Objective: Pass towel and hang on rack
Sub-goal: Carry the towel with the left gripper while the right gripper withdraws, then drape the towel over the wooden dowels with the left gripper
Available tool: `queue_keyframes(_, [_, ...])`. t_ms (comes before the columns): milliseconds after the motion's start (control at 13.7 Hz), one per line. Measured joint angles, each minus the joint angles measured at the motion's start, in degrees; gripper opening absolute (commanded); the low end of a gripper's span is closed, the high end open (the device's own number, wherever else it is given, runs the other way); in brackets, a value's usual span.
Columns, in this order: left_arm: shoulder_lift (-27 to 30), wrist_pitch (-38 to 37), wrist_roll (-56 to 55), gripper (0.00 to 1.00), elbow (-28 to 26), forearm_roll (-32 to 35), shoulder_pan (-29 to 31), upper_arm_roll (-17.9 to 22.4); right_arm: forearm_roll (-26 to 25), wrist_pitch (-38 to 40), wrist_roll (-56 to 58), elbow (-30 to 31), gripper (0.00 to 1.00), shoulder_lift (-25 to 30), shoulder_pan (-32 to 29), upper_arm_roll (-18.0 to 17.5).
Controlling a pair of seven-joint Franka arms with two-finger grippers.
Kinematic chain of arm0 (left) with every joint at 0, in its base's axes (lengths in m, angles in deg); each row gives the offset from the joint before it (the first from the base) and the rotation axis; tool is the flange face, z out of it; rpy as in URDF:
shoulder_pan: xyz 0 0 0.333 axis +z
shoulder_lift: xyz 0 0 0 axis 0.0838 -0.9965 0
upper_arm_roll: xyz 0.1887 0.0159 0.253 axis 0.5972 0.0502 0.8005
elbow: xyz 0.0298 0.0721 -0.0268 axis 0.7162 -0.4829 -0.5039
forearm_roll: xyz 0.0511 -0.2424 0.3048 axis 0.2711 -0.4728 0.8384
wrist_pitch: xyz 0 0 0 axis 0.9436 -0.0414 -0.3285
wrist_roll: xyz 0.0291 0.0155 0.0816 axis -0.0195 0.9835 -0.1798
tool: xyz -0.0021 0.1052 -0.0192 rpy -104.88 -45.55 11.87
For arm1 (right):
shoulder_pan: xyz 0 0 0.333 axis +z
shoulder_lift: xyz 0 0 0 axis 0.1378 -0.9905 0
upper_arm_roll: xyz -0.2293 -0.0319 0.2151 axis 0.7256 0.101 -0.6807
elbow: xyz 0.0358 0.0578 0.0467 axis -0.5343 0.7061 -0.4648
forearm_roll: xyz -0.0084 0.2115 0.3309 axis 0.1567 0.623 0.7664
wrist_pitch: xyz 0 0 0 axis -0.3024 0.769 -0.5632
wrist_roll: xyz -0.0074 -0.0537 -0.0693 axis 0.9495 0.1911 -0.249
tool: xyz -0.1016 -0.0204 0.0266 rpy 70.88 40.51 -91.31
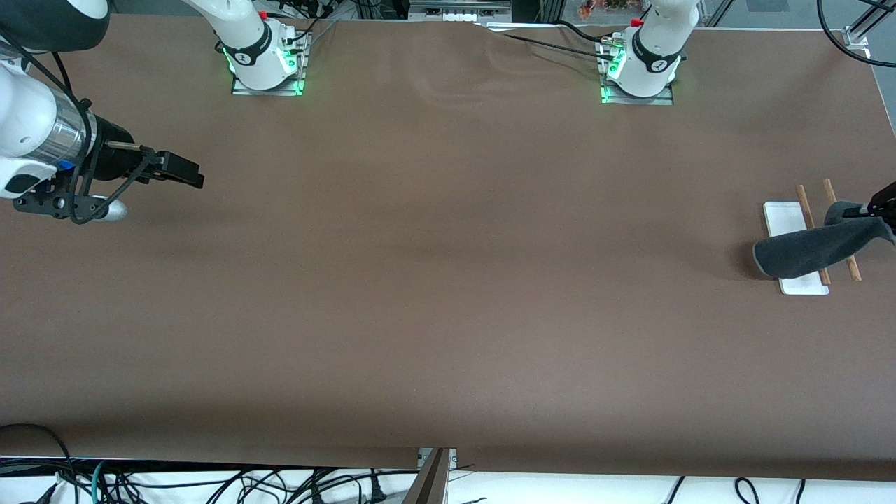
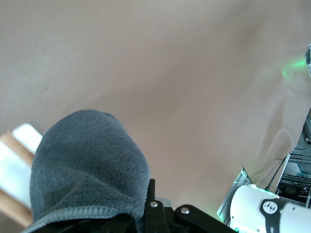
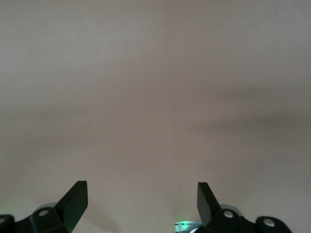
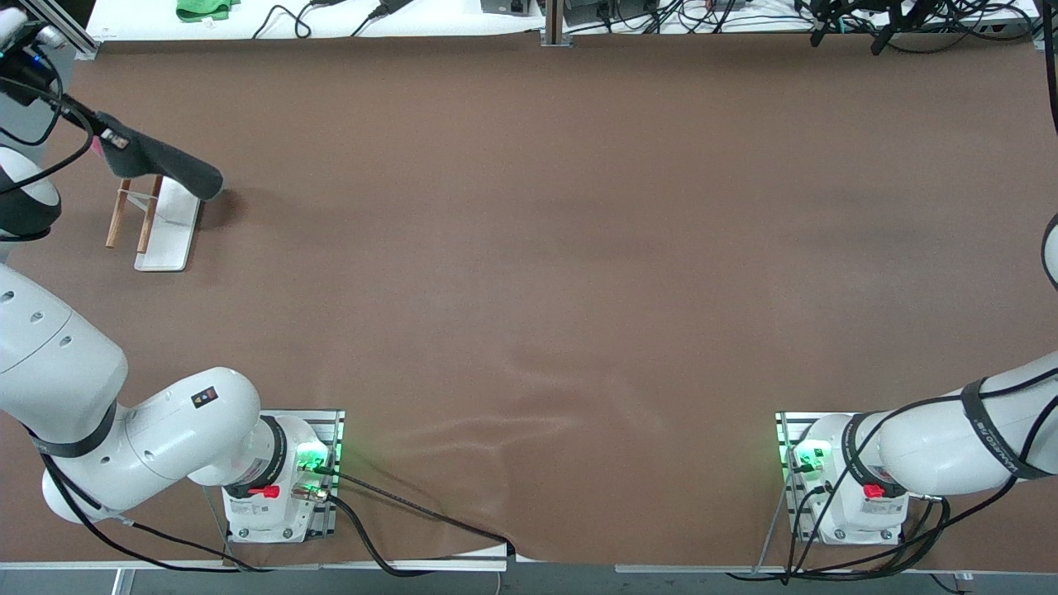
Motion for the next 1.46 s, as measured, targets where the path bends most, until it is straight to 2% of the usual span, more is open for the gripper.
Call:
queue_keyframes(220, [-2.4, 0.1, 3.6, 0.0, 0.0, 2.4, 3.5, 0.0, -2.4, -2.8, 0.1, 5.7, 0.99, 4.3, -1.0, -2.1])
queue_keyframes(366, [-2.6, 0.5, 4.5, 0.0, 0.1, 4.1, 5.0, 0.0, -4.0, -3.2, 0.1, 6.7, 0.99, 5.9, -1.9, -3.7])
queue_keyframes(805, [-5.9, 10.0, 10.2, 0.0, 0.1, 5.5, 8.8, 0.1, -5.0, -4.2, 1.6, 6.9, 0.99, 6.1, -2.2, -4.0])
queue_keyframes(1390, [-11.4, 17.6, 11.8, 0.0, 0.1, 5.5, 11.0, 0.0, -5.5, -5.6, 1.8, 5.3, 0.99, 5.9, -2.2, -4.7])
queue_keyframes(1463, [-11.9, 17.9, 11.8, 0.38, 0.1, 5.5, 11.3, 0.0, -5.7, -5.6, 1.8, 4.8, 0.99, 5.8, -2.2, -4.8])
